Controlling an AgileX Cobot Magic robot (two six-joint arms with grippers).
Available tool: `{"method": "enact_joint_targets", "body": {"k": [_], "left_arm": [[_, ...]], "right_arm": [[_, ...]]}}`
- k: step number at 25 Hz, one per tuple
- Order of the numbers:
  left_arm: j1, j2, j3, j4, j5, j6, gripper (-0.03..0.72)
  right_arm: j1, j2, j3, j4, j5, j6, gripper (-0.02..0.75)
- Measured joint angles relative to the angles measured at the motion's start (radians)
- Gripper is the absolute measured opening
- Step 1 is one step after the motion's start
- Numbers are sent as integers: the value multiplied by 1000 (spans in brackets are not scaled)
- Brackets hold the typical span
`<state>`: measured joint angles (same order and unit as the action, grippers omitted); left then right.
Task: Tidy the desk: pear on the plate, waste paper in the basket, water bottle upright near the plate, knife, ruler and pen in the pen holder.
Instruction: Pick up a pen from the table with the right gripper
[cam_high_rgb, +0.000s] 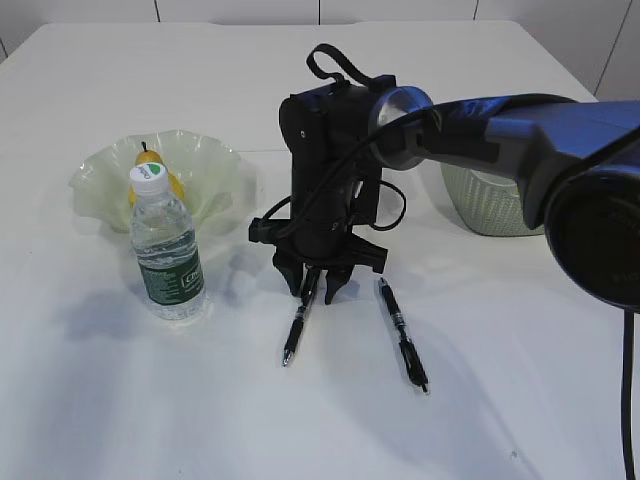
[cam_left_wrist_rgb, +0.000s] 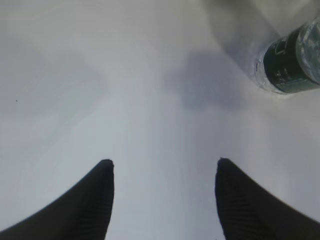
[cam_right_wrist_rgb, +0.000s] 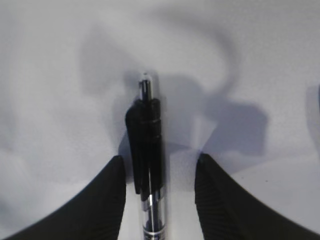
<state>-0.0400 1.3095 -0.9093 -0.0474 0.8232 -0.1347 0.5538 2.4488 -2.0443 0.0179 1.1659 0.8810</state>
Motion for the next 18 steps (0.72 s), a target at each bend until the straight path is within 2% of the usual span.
{"method": "enact_joint_targets", "body": {"k": [4, 18], "left_arm": [[0, 23, 0, 0, -1, 0, 448], [0, 28, 0, 0, -2, 0, 448]], "right_arm": [[0, 0, 0, 0, 0, 1, 324], [0, 7, -4, 0, 0, 1, 138]]}}
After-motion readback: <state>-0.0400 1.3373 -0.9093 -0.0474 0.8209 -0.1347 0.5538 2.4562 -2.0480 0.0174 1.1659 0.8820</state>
